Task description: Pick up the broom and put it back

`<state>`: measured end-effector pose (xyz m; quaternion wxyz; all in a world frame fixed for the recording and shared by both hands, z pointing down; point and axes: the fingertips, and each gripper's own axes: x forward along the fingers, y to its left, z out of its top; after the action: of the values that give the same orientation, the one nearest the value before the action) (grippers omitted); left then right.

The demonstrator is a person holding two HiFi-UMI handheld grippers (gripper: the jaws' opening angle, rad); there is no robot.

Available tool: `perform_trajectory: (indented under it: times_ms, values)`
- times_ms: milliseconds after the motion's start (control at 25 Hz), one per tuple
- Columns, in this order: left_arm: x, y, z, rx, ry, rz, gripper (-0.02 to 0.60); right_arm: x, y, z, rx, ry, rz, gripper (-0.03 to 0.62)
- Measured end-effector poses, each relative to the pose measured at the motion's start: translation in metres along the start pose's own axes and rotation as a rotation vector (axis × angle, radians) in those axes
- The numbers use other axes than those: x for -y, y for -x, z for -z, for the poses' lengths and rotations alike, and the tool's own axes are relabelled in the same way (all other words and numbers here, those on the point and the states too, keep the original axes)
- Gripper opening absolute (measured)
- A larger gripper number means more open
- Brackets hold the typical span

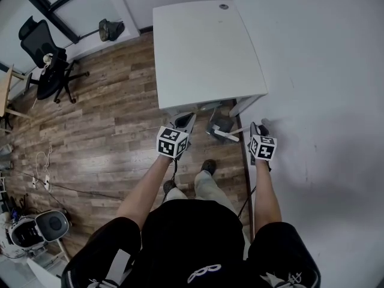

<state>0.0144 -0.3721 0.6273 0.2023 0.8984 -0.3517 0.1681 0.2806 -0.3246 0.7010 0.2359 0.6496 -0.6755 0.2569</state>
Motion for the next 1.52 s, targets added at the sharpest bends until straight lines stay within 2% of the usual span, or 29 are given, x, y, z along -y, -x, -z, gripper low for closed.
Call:
perform_trajectory:
  times_ms: [760,1040,1520]
  values:
    - [0.006,-0.047,0.008,-0.034,0.023,-0.047,0.011,0.015,-0.064,0.024,-0.092,0.012,-0.08,0.115]
    - [0.009,-0.06,0.003,-0.029,0.025,-0.058,0.011,0.018,-0.077,0.02,-0.083,0.024,-0.111,0.115]
    - [-0.002,-0.082,-0.004,-0.036,0.014,-0.008,0.011,0.023,-0.099,0.01,-0.091,-0.001,-0.07,0.115]
